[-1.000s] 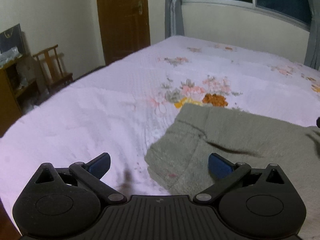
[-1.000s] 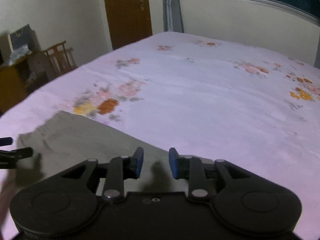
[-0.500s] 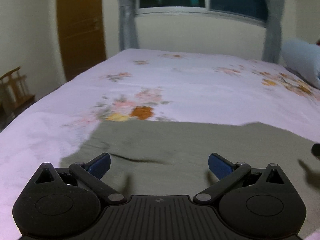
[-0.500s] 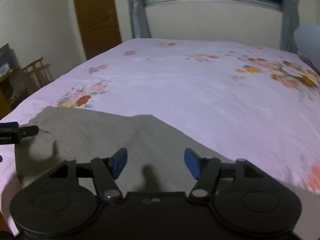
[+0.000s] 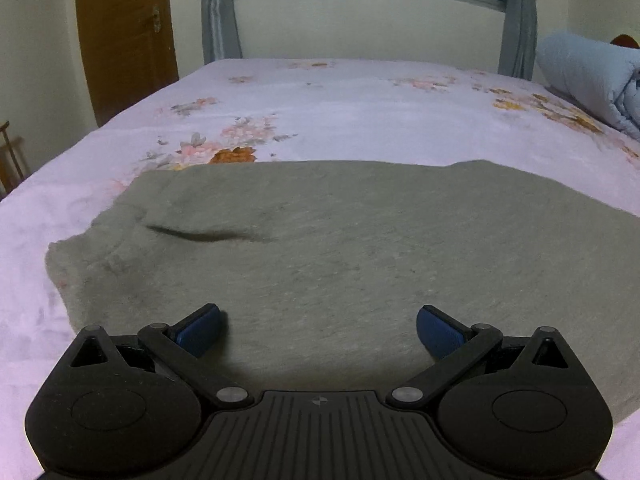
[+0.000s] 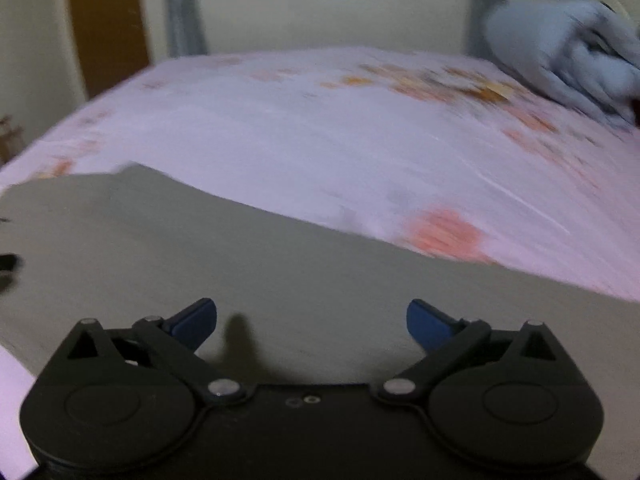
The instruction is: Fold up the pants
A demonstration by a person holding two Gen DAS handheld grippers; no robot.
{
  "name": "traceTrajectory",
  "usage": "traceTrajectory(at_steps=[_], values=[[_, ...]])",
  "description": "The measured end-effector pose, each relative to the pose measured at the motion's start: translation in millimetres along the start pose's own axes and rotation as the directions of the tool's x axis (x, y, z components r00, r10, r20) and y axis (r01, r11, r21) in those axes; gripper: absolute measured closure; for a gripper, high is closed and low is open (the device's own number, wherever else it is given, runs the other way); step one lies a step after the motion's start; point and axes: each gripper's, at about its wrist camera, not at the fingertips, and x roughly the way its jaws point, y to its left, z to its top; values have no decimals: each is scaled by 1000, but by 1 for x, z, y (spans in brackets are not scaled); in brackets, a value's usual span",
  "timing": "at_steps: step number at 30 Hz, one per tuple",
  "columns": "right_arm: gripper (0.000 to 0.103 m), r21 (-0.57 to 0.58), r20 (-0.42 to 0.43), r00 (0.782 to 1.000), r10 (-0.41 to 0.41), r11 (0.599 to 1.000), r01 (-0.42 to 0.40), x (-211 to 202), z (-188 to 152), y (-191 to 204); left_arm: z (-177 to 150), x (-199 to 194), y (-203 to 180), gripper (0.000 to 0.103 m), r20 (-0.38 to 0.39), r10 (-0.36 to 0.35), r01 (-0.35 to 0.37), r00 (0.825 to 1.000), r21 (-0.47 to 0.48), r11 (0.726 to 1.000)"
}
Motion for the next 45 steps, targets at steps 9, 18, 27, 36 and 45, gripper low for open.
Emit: traceTrajectory(at_steps=[9, 18, 27, 36, 45], values=[[7, 227, -25, 973, -227, 947, 227, -37, -35, -134, 7, -6, 32, 0, -18, 86, -86, 996, -37, 996], [6, 146, 115, 988, -106, 985, 89, -56, -32, -57, 0, -1, 52, 0, -51, 115, -117, 992, -38, 992], [6, 193, 92, 973, -210, 963, 189, -74, -53, -74, -9, -44, 53, 0, 57, 72, -69, 996, -46, 997], [6, 386, 185, 948, -257, 906, 171, -134, -88, -117, -21, -75, 29, 0, 80, -31, 41, 996, -116, 992], [6, 742, 246, 945, -214, 669, -41, -152, -144, -181, -23, -95, -109, 0, 72, -249, 251, 966, -27, 968]])
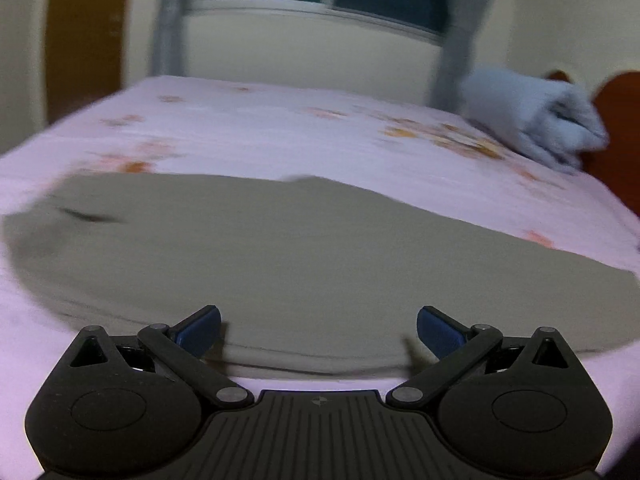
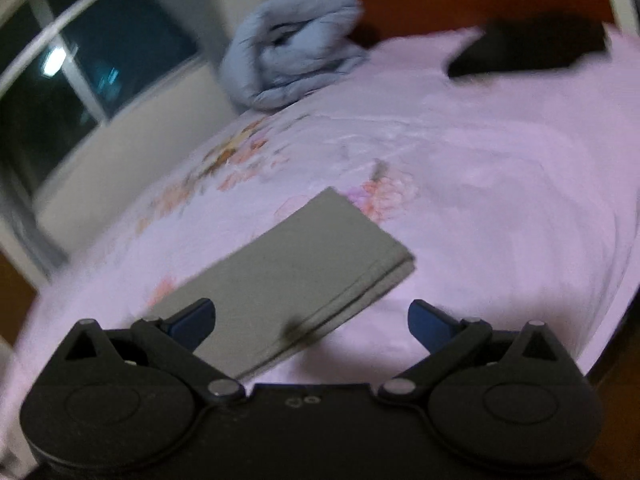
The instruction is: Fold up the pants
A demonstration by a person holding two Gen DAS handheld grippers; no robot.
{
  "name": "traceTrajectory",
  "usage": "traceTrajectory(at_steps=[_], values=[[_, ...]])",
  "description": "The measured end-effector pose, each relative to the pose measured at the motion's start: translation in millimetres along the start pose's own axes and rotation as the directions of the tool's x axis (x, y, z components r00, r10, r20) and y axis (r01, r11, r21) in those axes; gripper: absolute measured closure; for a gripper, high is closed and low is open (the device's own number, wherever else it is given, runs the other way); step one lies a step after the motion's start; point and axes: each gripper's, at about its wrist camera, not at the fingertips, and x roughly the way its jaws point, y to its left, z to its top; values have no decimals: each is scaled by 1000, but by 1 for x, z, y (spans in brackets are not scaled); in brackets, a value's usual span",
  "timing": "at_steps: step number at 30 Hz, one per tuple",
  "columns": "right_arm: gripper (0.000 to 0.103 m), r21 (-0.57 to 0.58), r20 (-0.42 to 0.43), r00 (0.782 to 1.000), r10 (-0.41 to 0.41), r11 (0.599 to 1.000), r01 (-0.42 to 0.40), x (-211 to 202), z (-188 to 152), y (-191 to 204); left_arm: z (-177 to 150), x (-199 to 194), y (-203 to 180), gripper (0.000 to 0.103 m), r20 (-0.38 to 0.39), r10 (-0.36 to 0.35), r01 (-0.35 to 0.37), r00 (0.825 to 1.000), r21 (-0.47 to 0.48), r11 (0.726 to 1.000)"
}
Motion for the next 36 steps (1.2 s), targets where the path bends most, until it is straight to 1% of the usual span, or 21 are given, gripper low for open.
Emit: traceTrajectory(at_steps=[2, 3, 4, 7, 10, 12, 15, 18, 20, 24, 26, 31, 33, 34, 36], values=[[10, 93, -10, 999, 36, 995, -35, 4, 0, -17, -5, 5, -42, 0, 2, -44, 44, 999, 31, 999], [15, 125, -23, 999, 47, 991, -44, 6, 0, -24, -8, 7, -63, 0, -1, -59, 59, 998, 48, 997], [19, 144, -31, 998, 58, 988, -53, 7, -1, -28, -11, 11, -82, 0, -6, -76, 76, 997, 61, 995], [25, 177, -32, 996, 82, 981, -75, 11, -1, -36, -22, 14, -133, 0, -17, -102, 103, 995, 67, 992], [27, 189, -24, 994, 106, 977, -100, 12, 1, -40, -31, 14, -170, 0, -19, -114, 116, 993, 88, 989], [28, 190, -24, 992, 121, 975, -114, 12, 2, -42, -36, 15, -186, 0, -8, -83, 84, 996, 109, 990], [31, 196, -30, 991, 132, 973, -123, 19, 3, -45, -37, 24, -195, 0, -29, -47, 50, 998, 97, 994], [33, 209, -27, 990, 140, 969, -131, 21, 2, -49, -43, 39, -202, 0, -74, 3, 8, 997, 148, 989], [35, 218, -27, 989, 142, 967, -133, 23, 3, -51, -48, 39, -204, 0, -66, 16, -5, 998, 167, 986], [43, 246, -4, 989, 145, 959, -139, 26, 6, -56, -50, 39, -205, 0, -53, 22, -13, 998, 161, 987], [45, 284, 0, 988, 157, 947, -150, 28, 7, -61, -50, 41, -205, 0, -52, 20, -11, 998, 163, 987], [49, 339, -23, 977, 214, 921, -194, 40, 4, -63, -49, 44, -206, 0, -53, 21, -12, 998, 161, 987], [51, 369, -23, 975, 220, 908, -197, 44, 2, -64, -49, 45, -207, 0, -59, 25, -15, 998, 166, 986], [55, 378, -24, 976, 219, 905, -193, 47, 2, -65, -48, 47, -208, 0, -61, 27, -17, 998, 169, 985], [58, 394, -31, 976, 218, 900, -188, 52, 3, -64, -47, 47, -209, 0, -62, 32, -20, 998, 176, 984]])
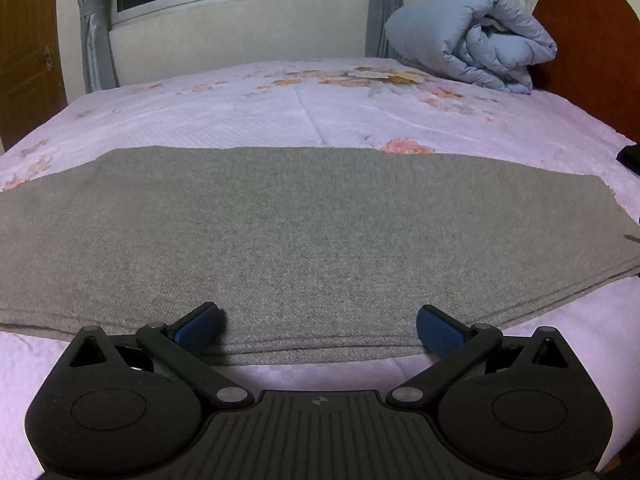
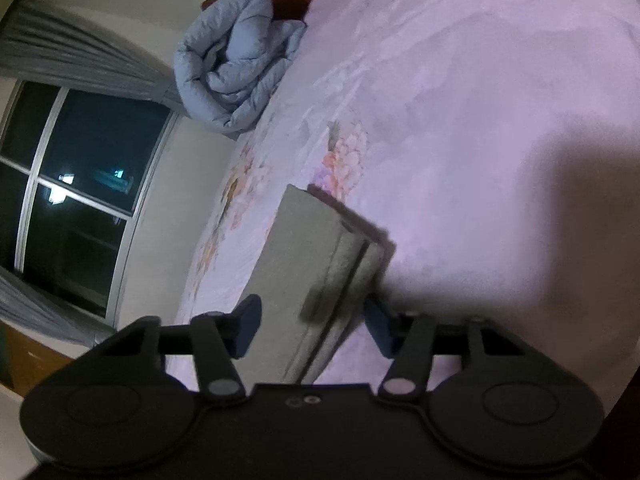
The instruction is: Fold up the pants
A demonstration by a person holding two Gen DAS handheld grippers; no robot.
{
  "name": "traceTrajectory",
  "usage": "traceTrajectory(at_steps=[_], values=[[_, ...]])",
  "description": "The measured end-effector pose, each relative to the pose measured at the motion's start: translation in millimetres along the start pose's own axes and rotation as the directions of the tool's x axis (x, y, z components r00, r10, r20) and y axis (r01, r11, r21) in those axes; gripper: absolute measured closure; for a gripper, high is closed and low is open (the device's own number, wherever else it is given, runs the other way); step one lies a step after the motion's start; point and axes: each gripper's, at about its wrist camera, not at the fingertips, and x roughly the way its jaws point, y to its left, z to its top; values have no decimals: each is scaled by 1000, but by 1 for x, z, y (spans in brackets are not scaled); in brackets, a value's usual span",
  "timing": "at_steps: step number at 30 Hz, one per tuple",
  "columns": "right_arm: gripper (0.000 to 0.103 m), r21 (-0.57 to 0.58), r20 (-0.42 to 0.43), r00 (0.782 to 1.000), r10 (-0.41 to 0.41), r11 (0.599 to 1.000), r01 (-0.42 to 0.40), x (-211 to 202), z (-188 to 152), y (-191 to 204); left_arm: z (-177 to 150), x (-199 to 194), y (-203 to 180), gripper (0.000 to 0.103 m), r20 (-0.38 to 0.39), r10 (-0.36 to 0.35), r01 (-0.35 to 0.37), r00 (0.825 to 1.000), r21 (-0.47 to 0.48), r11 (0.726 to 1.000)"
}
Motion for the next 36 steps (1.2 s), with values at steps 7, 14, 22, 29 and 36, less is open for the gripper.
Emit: traceTrajectory(at_steps=[7, 14, 22, 29, 36], values=[[68, -17, -38, 999, -6, 1000, 5, 10, 3, 7, 1, -7, 1, 0, 33, -18, 19, 999, -19, 1000], [84, 11, -21, 1000, -11, 1000, 11, 9, 3, -2, -4, 1, -10, 0, 33, 10, -11, 999, 58, 998], [99, -207, -21, 1000, -8, 978, 3, 5, -5, 56, 8, -7, 20, 0, 22, -111, 112, 994, -52, 992], [99, -473, -85, 992, 91, 873, -121, 17, -75, 171, 27, -60, 175, 0, 168, 75, -51, 983, -145, 988], [99, -620, -293, 951, 98, 738, -267, 77, -234, 243, -16, -83, 363, 0, 70, 260, -200, 963, -460, 865]])
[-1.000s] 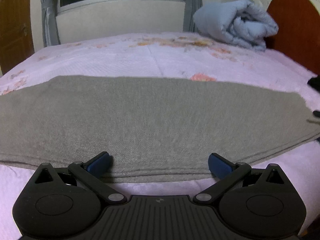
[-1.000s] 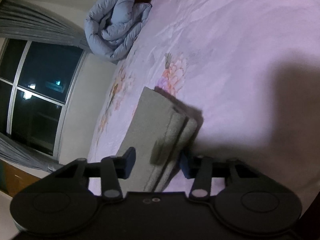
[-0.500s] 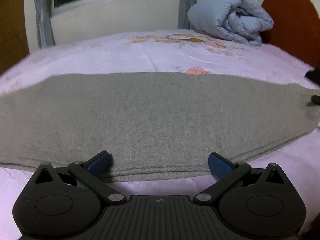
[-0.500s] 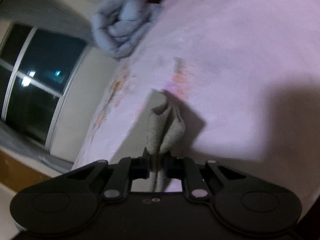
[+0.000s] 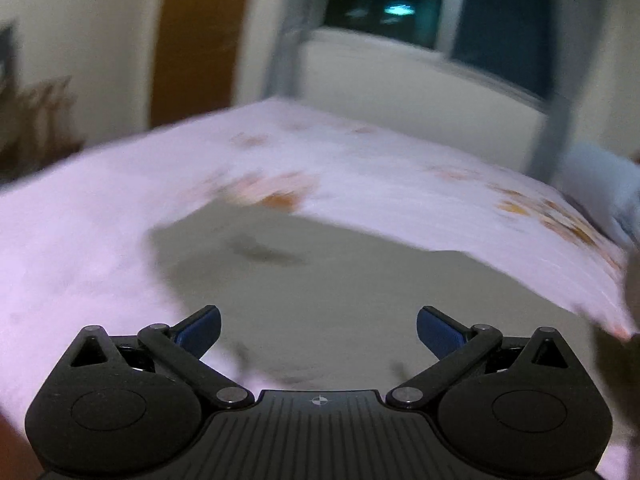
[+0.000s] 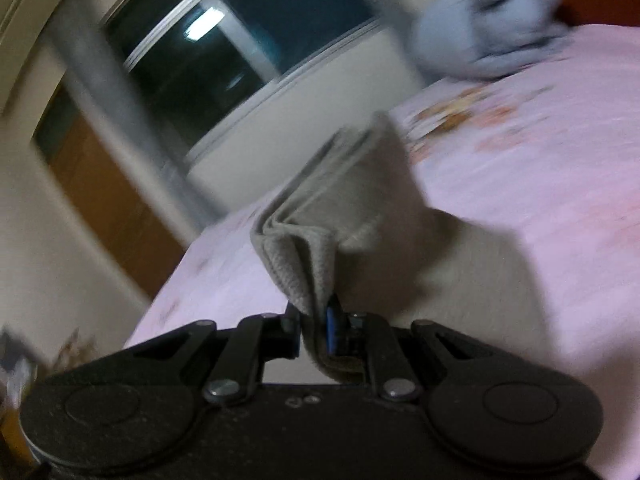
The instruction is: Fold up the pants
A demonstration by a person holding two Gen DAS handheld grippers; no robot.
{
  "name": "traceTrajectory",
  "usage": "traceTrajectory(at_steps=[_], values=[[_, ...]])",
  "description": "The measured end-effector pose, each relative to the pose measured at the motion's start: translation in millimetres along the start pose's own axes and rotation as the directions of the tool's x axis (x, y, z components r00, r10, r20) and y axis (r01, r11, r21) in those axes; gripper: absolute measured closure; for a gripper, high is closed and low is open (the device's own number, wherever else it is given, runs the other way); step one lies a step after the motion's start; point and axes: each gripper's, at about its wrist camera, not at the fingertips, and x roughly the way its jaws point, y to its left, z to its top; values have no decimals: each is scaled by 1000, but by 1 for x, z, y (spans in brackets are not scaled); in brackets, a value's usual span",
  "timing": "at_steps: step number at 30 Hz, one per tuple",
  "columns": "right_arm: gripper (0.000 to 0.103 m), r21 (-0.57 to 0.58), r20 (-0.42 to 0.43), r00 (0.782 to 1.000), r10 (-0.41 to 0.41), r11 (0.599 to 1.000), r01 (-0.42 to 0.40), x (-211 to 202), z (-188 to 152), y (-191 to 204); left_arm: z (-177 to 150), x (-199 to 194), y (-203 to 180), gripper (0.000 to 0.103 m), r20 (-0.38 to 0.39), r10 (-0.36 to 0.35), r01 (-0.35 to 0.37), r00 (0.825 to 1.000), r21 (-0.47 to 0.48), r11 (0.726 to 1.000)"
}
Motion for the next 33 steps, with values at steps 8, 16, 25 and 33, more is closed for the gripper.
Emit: traceTrajectory(at_steps=[8, 16, 25, 33], values=[[68, -340, -234, 972, 4, 937, -86, 66, -100, 85, -33, 3, 49, 0, -51, 7, -14, 999, -136, 991], [68, -192, -59, 998, -29, 981, 17, 8, -43, 34, -27, -8, -28, 0, -19, -263, 264, 965, 21, 964], [67, -184, -4, 997, -82, 980, 80, -35, -35, -8, -48, 12, -125, 36, -155, -312, 328, 937, 94, 940], [59, -101, 56, 991, -123, 987, 128, -44, -35, -37, -56, 40, -144, 36, -241, -263, 274, 934, 15, 961]])
